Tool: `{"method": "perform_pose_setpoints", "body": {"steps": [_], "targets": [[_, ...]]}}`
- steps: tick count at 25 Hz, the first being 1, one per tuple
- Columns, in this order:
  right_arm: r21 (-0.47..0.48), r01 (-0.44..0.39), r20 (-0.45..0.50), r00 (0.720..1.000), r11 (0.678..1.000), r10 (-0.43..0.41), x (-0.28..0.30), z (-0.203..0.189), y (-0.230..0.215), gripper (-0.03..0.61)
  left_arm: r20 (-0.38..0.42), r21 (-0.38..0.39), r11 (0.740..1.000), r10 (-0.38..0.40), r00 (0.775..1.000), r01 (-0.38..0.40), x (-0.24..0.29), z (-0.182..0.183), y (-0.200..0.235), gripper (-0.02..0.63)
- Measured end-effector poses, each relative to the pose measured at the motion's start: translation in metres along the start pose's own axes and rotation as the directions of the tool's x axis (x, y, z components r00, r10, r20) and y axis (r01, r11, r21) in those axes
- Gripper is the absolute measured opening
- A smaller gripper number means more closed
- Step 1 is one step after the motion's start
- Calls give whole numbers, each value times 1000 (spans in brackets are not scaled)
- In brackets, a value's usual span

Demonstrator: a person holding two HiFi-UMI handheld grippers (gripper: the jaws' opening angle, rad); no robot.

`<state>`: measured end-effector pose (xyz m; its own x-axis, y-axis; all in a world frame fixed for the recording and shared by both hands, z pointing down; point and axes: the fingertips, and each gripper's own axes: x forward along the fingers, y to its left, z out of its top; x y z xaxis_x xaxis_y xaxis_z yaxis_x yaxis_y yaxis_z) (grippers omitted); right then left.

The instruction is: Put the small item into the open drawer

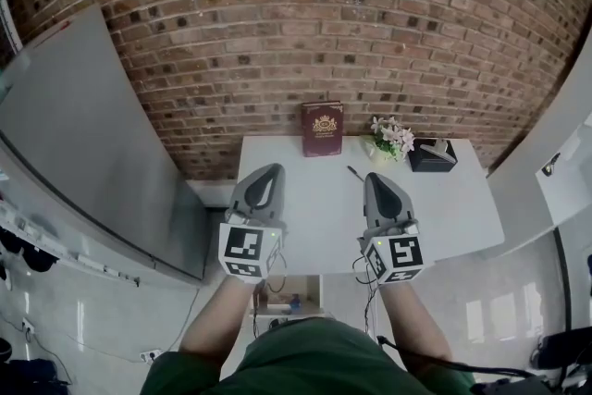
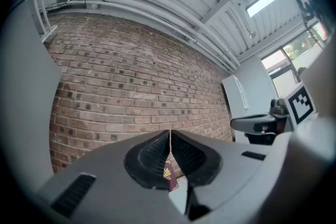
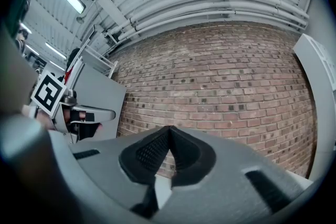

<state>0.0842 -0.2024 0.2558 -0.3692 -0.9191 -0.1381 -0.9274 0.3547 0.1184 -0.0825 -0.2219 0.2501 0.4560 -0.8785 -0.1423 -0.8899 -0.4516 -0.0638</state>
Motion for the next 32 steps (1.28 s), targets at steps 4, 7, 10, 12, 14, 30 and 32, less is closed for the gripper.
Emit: {"method": "perform_pose_setpoints", "body": {"steps": [4, 7, 10, 12, 14, 30, 32], "targets": [[7, 0, -3, 1000, 1000, 0, 4, -3, -1, 0, -1, 0, 1000, 0, 1000, 0, 4, -1, 2, 11], [32, -3, -8, 1000, 999, 3, 5, -5, 0, 0, -6, 0, 1000, -4, 1000, 4, 5, -2, 2, 11], [44, -6, -11, 1000, 999, 6, 6, -6, -1, 0, -17, 6, 1000, -13, 1000, 13, 7, -4, -1, 11], [45, -5, -12, 1000, 999, 5, 6, -6, -2, 0, -14, 9, 1000, -16, 1000, 16, 8, -3, -2, 11], [46, -3, -13, 1000, 999, 4, 7, -7, -2, 0, -13, 10, 1000, -17, 1000, 17, 9, -2, -2, 11], [41, -13, -16, 1000, 999, 14, 5, -13, -3, 0, -28, 11, 1000, -12, 1000, 12, 10, -11, -5, 11], [42, -15, -16, 1000, 999, 15, 4, -14, -3, 0, -30, 11, 1000, -12, 999, 12, 9, -12, -7, 11]]}}
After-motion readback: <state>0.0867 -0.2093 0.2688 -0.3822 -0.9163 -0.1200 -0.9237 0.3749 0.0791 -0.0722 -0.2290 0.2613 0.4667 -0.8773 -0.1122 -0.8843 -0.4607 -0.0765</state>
